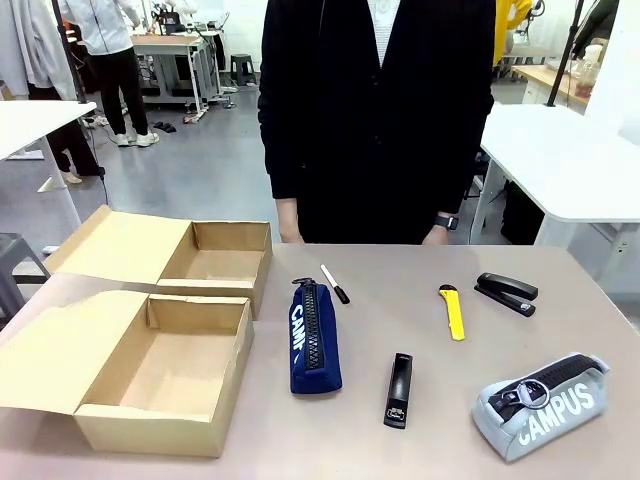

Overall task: Place items inside the box.
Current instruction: Pick up a Pencil pouch or Stapler and place it inside the Mailer Box closest to the robot.

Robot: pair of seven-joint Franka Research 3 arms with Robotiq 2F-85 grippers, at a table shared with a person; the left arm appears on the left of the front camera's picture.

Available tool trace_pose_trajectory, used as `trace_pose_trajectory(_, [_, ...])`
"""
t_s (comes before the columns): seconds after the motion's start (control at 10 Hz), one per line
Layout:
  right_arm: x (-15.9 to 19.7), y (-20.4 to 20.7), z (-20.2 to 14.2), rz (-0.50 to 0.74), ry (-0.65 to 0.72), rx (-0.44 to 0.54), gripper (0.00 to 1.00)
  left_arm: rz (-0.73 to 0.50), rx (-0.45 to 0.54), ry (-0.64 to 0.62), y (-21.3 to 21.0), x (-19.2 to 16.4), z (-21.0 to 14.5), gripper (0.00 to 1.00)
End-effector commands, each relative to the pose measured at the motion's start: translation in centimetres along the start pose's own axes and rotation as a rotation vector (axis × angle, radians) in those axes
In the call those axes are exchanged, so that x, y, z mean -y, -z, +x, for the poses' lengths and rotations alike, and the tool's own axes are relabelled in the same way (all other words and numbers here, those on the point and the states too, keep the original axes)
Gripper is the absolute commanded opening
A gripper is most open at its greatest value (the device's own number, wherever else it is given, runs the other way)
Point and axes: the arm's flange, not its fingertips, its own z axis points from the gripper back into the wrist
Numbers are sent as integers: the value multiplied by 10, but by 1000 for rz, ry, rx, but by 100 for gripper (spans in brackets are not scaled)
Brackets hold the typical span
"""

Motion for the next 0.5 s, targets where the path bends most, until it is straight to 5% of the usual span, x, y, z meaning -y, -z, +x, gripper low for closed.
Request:
trace_pose_trajectory(0.0, [11,61,-47,-139,70,123,100,-57,145,-75,44,-12,-45,100])
trace_pose_trajectory(0.1, [0,0,0,0,0,0,100,0,0,0,0,0,0,100])
trace_pose_trajectory(0.4, [0,0,0,0,0,0,100,0,0,0,0,0,0,100])
